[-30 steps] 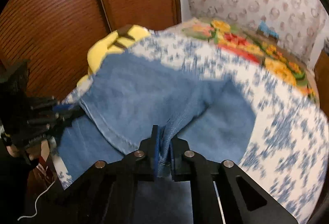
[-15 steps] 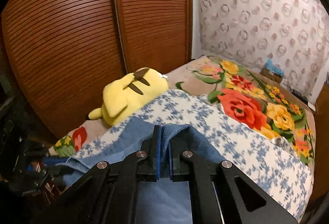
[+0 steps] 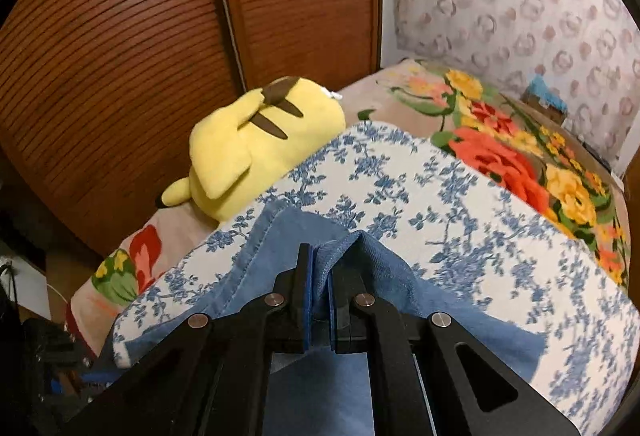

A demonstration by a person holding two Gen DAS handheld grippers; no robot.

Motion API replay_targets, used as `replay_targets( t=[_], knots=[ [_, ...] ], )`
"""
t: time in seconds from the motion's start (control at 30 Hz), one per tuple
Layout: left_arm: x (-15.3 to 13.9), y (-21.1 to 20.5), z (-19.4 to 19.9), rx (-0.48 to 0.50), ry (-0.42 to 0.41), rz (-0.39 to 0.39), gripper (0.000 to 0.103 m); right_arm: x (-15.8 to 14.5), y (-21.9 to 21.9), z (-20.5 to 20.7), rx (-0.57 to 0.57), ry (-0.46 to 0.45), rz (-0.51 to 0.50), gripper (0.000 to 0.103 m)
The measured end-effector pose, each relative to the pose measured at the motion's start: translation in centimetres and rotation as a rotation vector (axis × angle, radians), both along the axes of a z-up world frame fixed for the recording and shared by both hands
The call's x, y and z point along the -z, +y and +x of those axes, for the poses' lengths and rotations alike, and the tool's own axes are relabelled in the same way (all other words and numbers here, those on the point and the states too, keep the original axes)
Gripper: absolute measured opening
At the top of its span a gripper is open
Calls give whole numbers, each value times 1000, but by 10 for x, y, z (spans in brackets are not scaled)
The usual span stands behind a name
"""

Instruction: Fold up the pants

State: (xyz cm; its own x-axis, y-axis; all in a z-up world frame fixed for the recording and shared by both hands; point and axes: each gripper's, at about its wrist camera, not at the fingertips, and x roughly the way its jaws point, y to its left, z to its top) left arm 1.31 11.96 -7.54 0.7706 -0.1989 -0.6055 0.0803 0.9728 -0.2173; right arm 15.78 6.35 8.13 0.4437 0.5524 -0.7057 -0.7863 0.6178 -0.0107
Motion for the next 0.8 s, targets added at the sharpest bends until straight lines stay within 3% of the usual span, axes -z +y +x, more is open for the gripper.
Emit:
replay_targets(
  t=[0.13,0.3,0.47,0.8],
  knots=[
    [4,2,2,-10,14,-4,10,4,7,9,23,12,7,6],
    [7,5,4,-33,33,-24,17,6,8,8,5,20,33,16],
    [13,12,7,-75,50,-15,20,-5,-14,5,8,-13,83,50],
    [28,30,10,-154,90,30,20,-2,-77,-7,71,-106,51,50]
  ],
)
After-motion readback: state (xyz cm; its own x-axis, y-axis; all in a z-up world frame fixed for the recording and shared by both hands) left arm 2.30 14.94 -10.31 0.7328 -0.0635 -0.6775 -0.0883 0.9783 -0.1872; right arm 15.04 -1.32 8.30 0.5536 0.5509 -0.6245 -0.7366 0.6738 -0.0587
